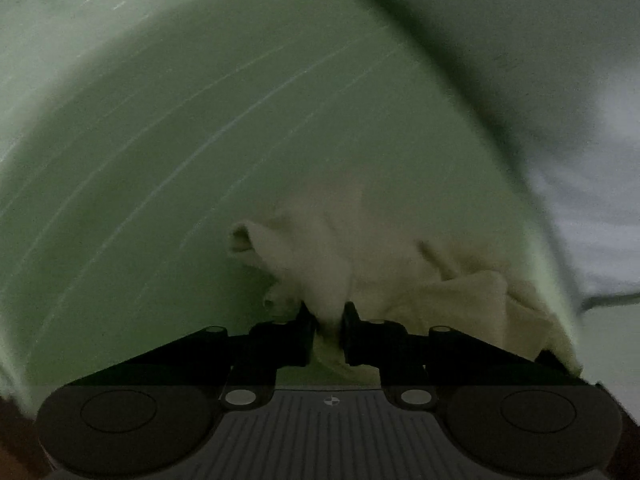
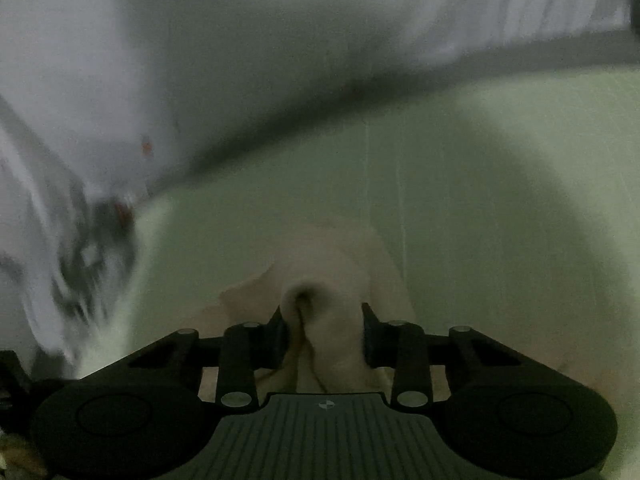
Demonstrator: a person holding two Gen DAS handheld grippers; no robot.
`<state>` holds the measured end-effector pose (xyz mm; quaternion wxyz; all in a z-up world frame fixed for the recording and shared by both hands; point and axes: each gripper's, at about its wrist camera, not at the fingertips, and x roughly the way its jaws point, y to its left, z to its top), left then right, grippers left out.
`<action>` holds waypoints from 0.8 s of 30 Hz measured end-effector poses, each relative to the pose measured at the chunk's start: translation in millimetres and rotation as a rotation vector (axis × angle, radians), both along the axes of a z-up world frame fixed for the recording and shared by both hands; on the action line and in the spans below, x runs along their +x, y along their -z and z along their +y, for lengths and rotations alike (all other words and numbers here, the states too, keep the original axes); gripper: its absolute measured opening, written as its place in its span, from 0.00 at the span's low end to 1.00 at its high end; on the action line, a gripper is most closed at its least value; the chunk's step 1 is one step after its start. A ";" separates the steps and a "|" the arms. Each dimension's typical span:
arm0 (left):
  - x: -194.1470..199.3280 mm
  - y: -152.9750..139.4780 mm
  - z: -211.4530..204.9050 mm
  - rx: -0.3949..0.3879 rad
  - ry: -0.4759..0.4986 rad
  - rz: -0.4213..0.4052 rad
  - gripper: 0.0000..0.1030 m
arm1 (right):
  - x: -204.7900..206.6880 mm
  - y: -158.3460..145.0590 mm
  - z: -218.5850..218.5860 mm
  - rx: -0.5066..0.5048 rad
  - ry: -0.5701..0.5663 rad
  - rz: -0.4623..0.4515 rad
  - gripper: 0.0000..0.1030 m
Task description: Fold clothes
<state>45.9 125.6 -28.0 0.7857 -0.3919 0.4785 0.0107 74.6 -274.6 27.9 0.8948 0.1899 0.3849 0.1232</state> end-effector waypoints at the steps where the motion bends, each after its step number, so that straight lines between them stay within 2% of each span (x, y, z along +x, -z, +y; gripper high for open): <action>1: 6.6 -10.3 -2.8 -0.005 0.007 -0.034 0.15 | 0.2 -26.5 -7.4 -0.008 0.012 -0.082 0.43; 2: 18.4 -31.9 -8.6 -0.007 0.025 -0.107 0.15 | -0.3 -34.5 -9.6 -0.014 0.014 -0.108 0.43; 4: 37.3 -87.6 -22.4 0.016 0.079 -0.289 0.15 | -7.0 -84.5 -20.5 -0.052 0.024 -0.262 0.44; 5: 39.5 -99.0 -24.9 0.022 0.091 -0.326 0.15 | -11.6 -105.9 -22.5 -0.074 0.028 -0.323 0.44; 6: 41.9 -123.8 -29.0 0.044 0.117 -0.407 0.15 | -23.0 -125.0 -24.1 -0.099 0.023 -0.380 0.44; 7: 41.5 -131.4 -30.3 0.055 0.126 -0.431 0.16 | -33.7 -141.2 -25.0 -0.123 0.016 -0.427 0.46; 9: 36.1 -140.2 -28.6 0.122 0.164 -0.469 0.19 | -47.2 -144.1 -20.7 -0.156 -0.019 -0.422 0.50; 10: 34.9 -137.7 -25.9 0.139 0.173 -0.462 0.23 | -52.3 -138.5 -16.8 -0.164 -0.044 -0.394 0.57; 11: 31.1 -128.5 -22.7 0.171 0.187 -0.430 0.30 | -58.5 -119.4 -9.3 -0.168 -0.103 -0.306 0.62; 12: 23.9 -98.8 -11.8 0.233 0.196 -0.322 0.32 | -64.7 -100.2 -1.8 -0.171 -0.162 -0.217 0.69; 13: 18.1 -77.2 -6.1 0.265 0.190 -0.240 0.33 | -71.5 -79.7 4.6 -0.170 -0.217 -0.129 0.69; 14: 14.5 -69.9 -3.7 0.271 0.185 -0.210 0.33 | -79.6 -55.8 7.1 -0.159 -0.253 -0.049 0.69; 17: -30.9 -3.0 33.8 0.256 0.137 0.056 0.33 | -100.7 -0.7 20.6 -0.170 -0.289 0.146 0.69; 19: -55.2 10.0 45.5 0.227 0.102 0.112 0.33 | -105.1 10.5 21.8 -0.188 -0.277 0.192 0.69; 21: -79.0 15.5 51.4 0.173 0.077 0.133 0.41 | -97.6 15.5 19.3 -0.192 -0.239 0.218 0.71; 24: -84.7 11.1 40.7 0.135 0.097 0.094 0.43 | -73.2 13.9 32.8 -0.260 -0.237 0.172 0.75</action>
